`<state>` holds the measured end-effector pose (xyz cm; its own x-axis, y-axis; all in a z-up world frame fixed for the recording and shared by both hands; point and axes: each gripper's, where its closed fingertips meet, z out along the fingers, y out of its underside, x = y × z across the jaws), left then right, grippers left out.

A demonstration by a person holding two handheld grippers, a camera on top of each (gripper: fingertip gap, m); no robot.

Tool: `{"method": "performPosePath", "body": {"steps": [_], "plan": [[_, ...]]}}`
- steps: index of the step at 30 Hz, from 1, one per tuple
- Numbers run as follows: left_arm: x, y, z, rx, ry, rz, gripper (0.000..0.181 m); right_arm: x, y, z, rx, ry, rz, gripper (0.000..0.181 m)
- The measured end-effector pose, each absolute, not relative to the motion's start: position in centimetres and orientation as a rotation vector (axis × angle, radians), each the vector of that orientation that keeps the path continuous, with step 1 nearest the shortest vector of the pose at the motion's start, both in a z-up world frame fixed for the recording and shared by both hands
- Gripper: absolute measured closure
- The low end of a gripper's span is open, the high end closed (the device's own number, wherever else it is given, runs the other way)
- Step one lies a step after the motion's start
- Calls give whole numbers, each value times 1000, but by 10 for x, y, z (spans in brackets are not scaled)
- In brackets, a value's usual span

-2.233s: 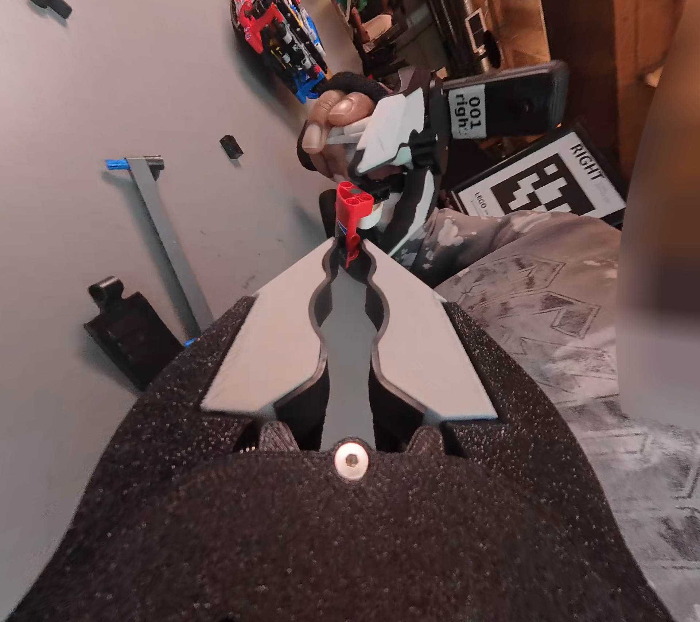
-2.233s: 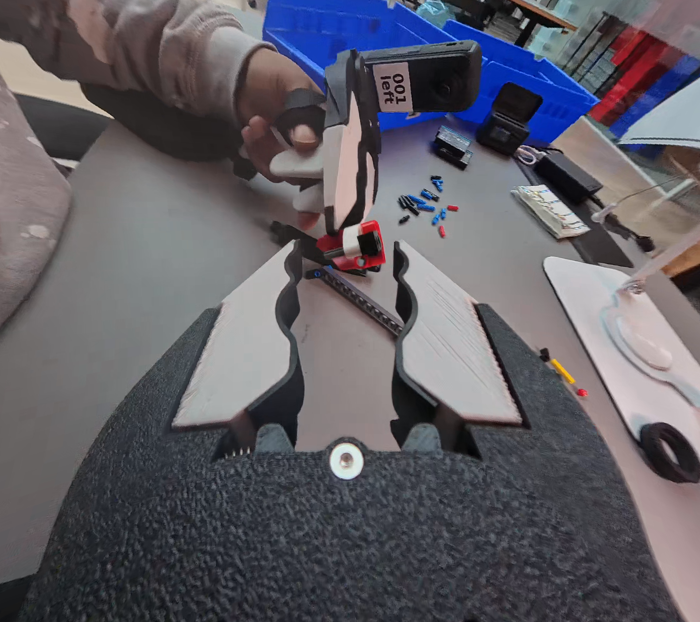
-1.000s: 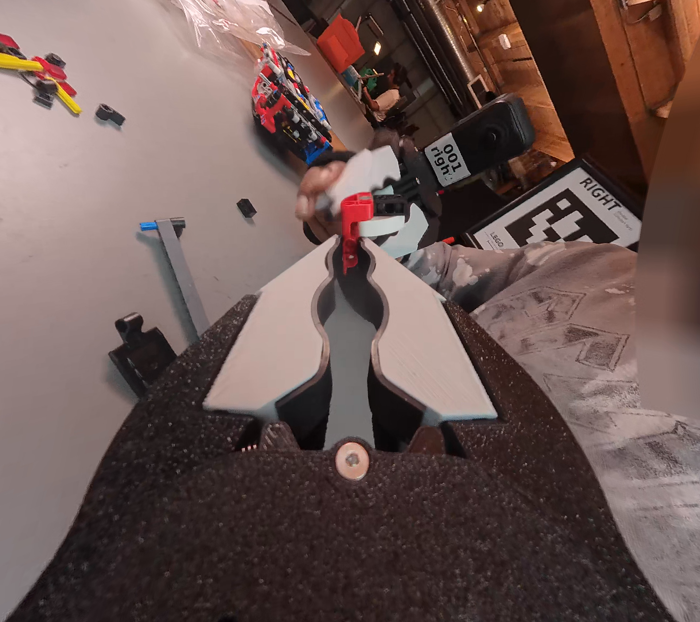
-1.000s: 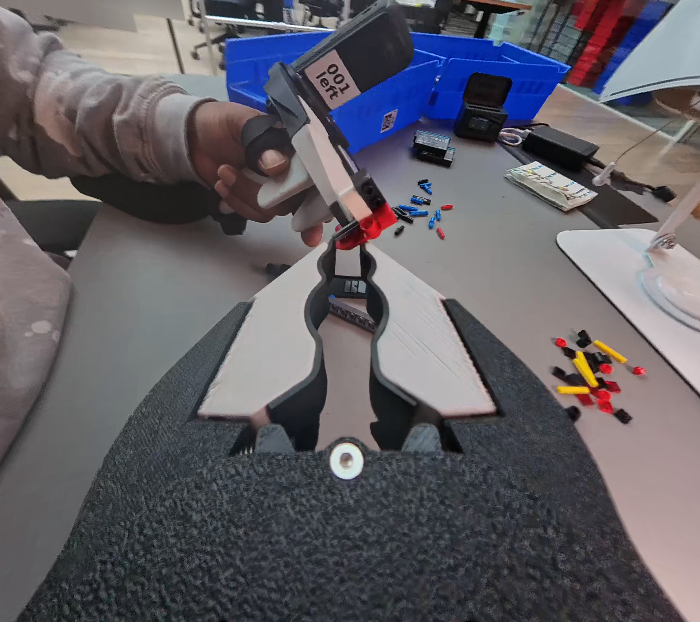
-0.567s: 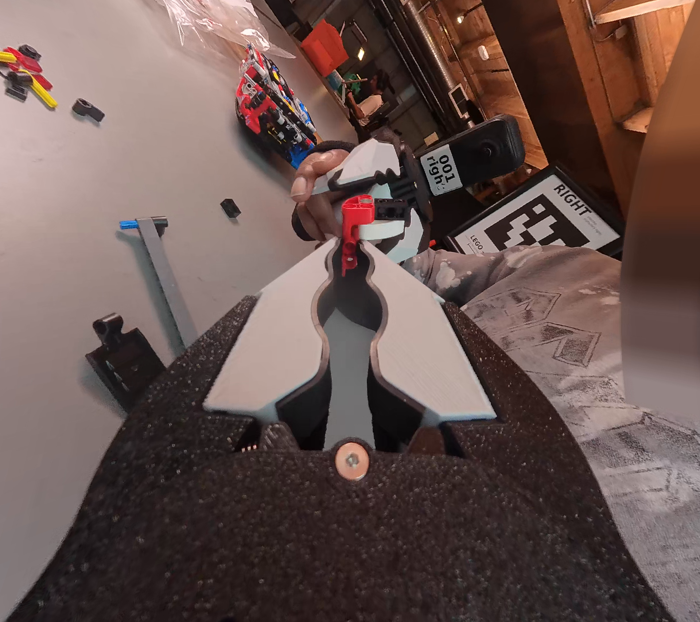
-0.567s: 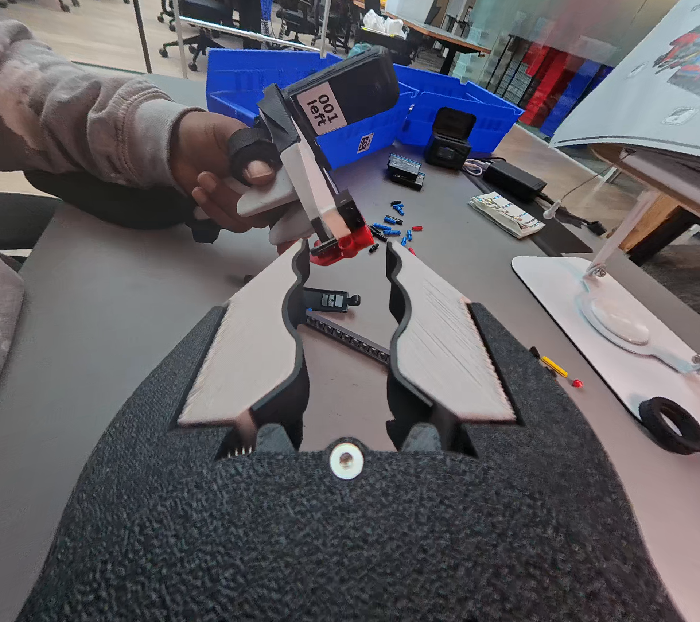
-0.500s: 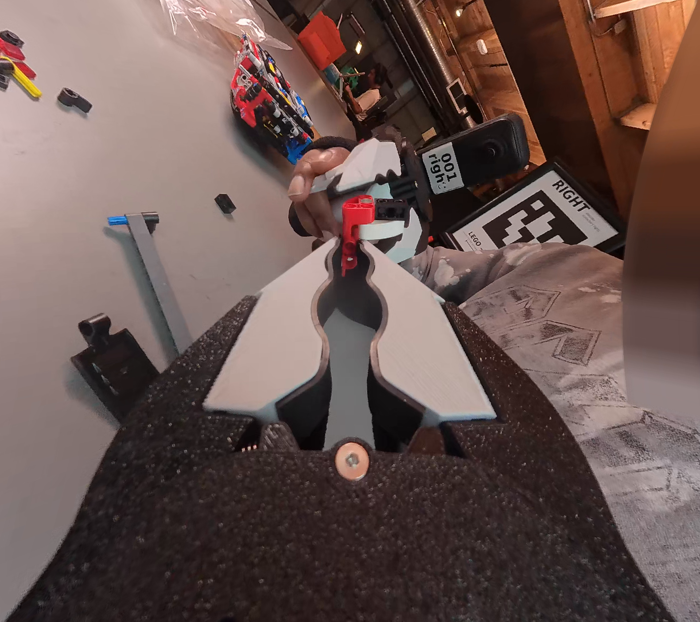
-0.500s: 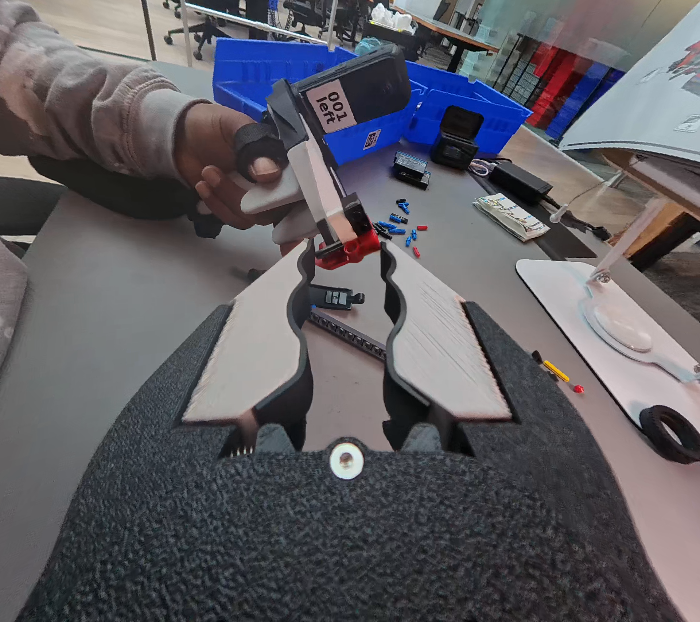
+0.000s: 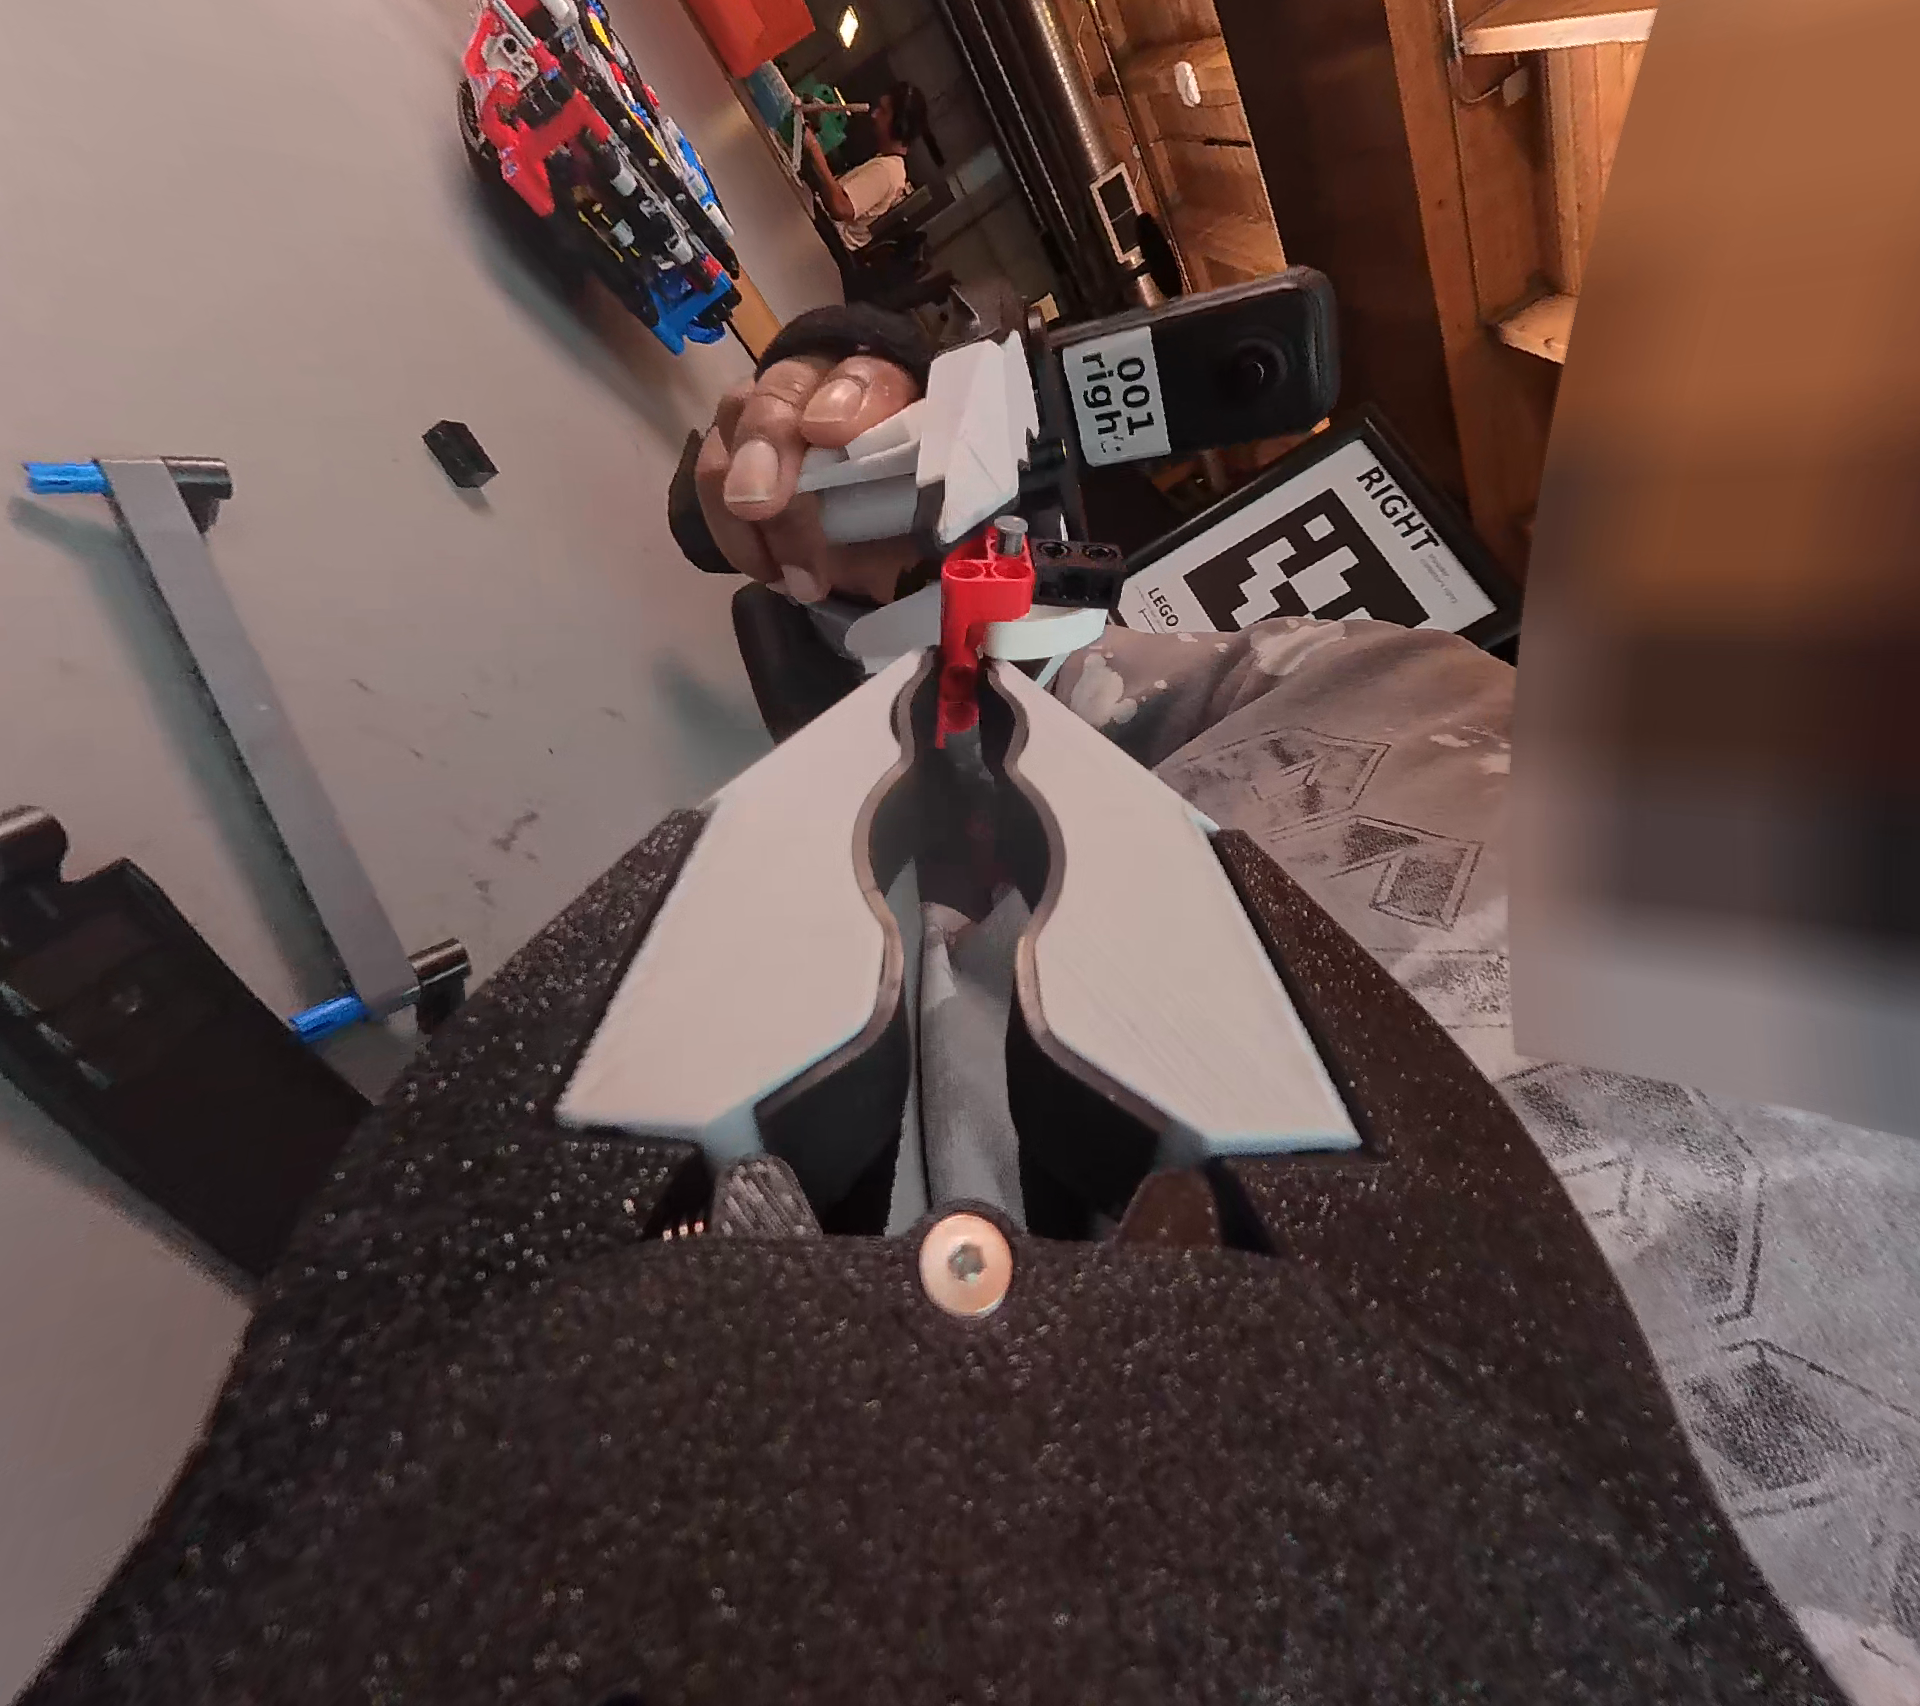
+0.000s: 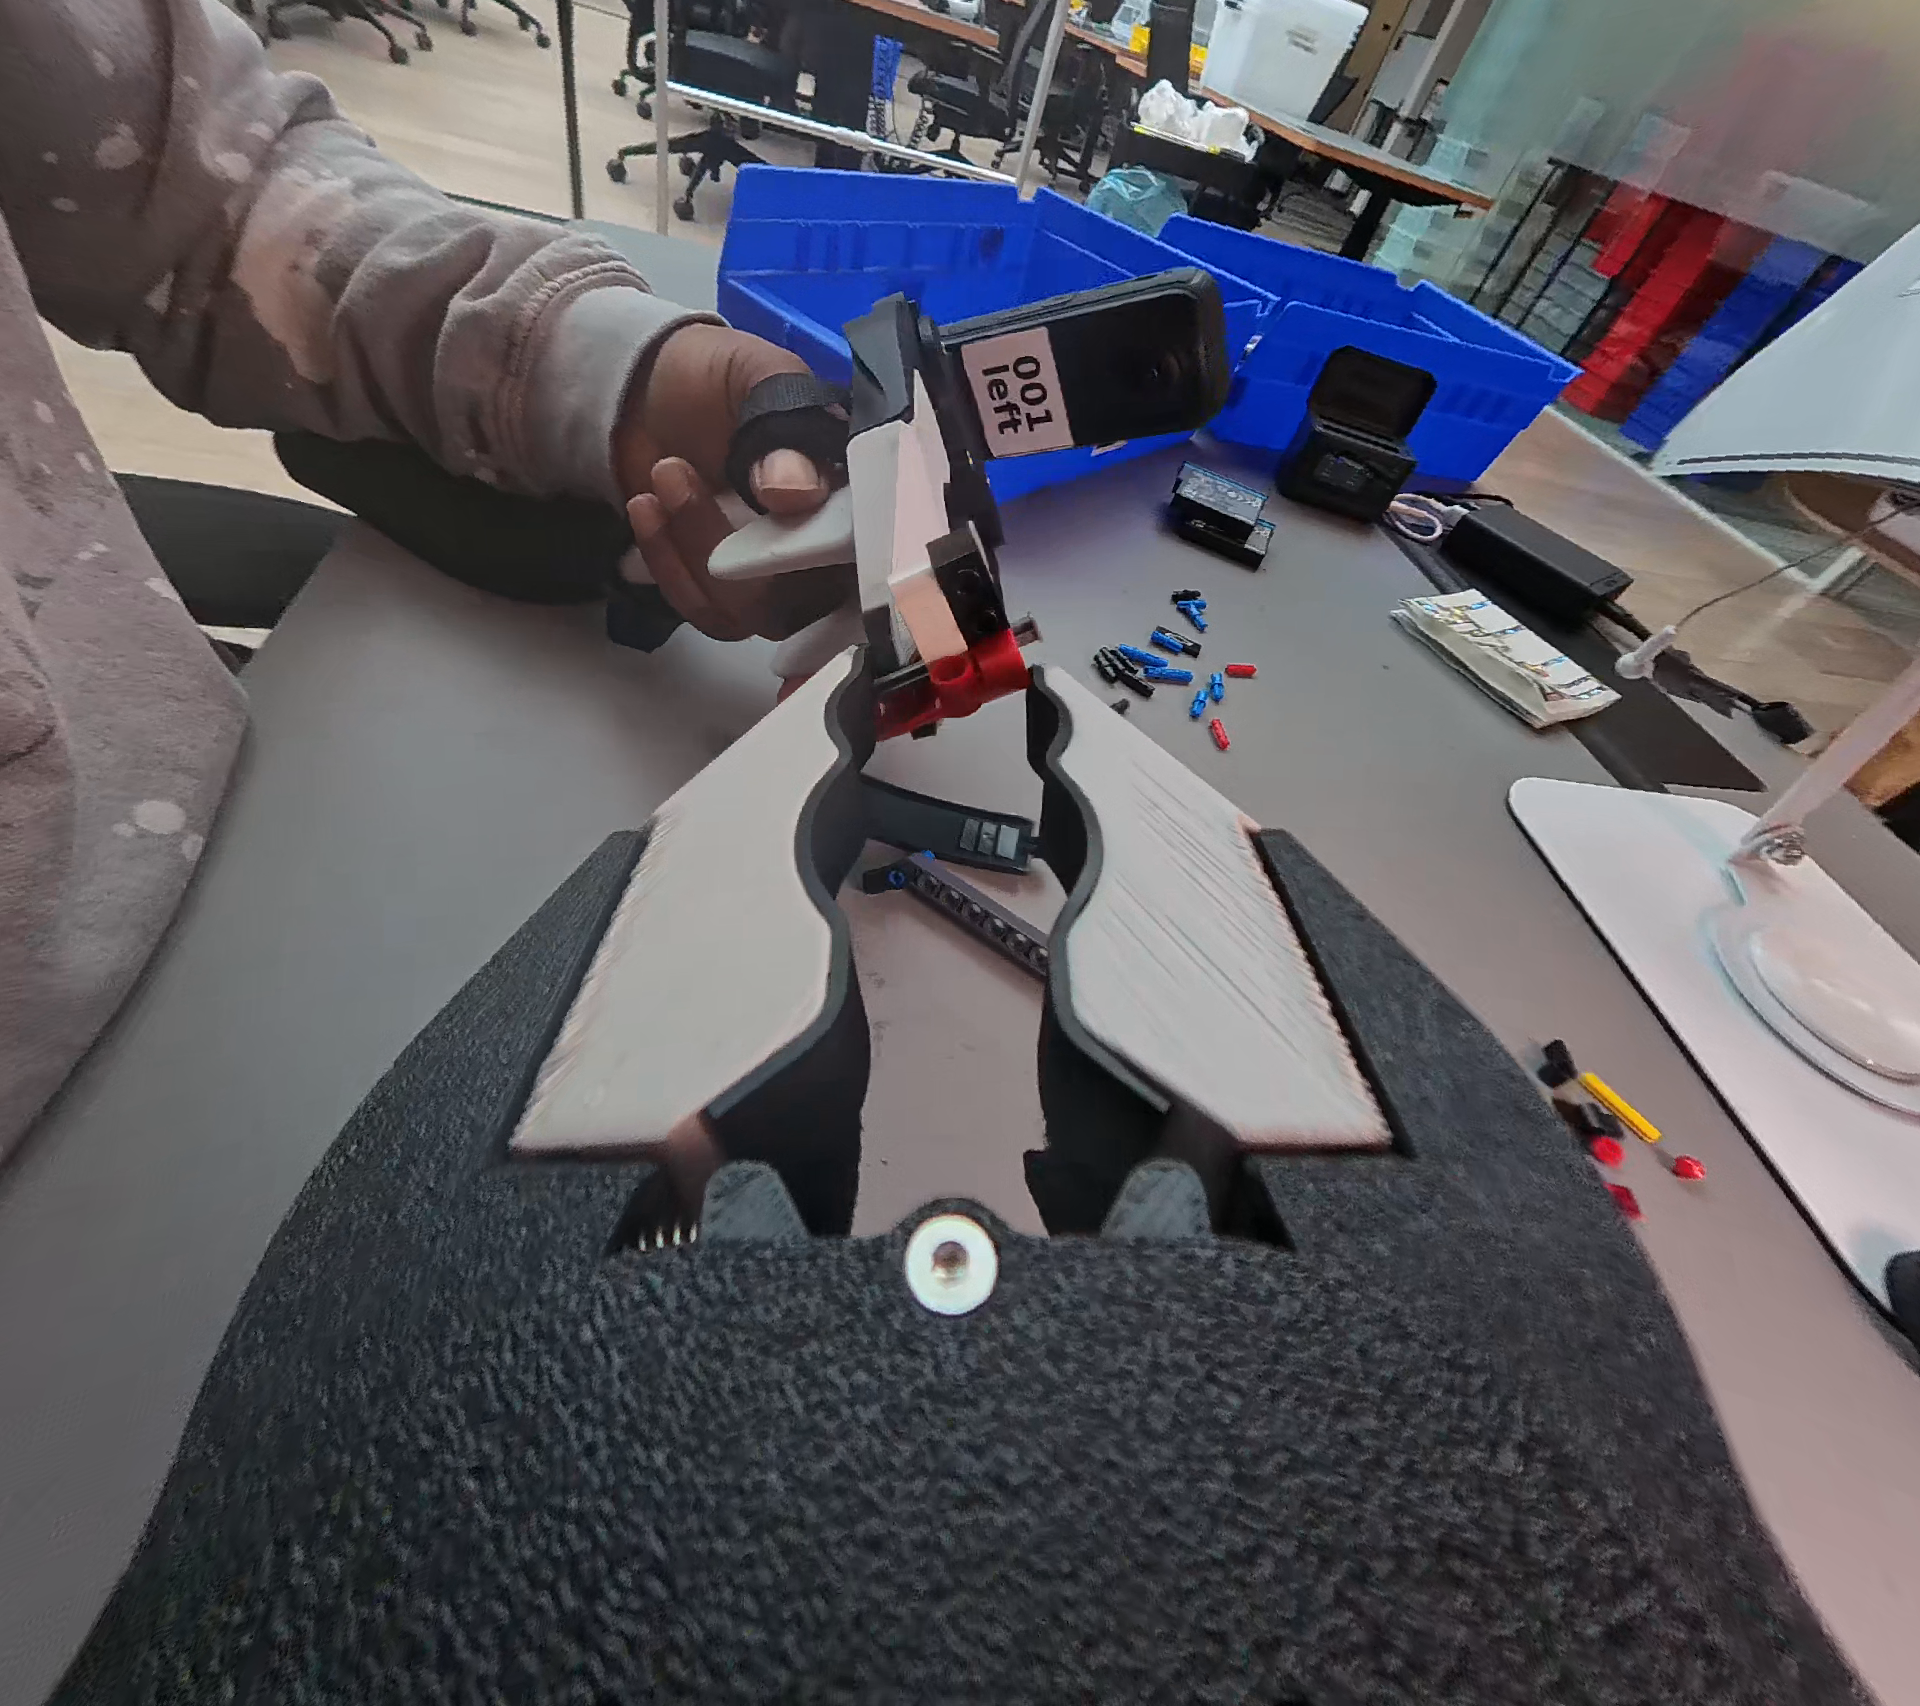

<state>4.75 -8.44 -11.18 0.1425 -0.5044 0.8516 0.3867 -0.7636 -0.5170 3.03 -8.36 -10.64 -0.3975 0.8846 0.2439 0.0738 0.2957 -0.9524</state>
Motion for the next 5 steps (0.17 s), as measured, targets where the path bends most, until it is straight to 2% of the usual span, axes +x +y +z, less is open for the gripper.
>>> {"method": "performPosePath", "body": {"steps": [5], "plan": [[51,-87,-109,-1728,101,-1785,177,32,-86,-105,-930,-1711,1336,153]]}}
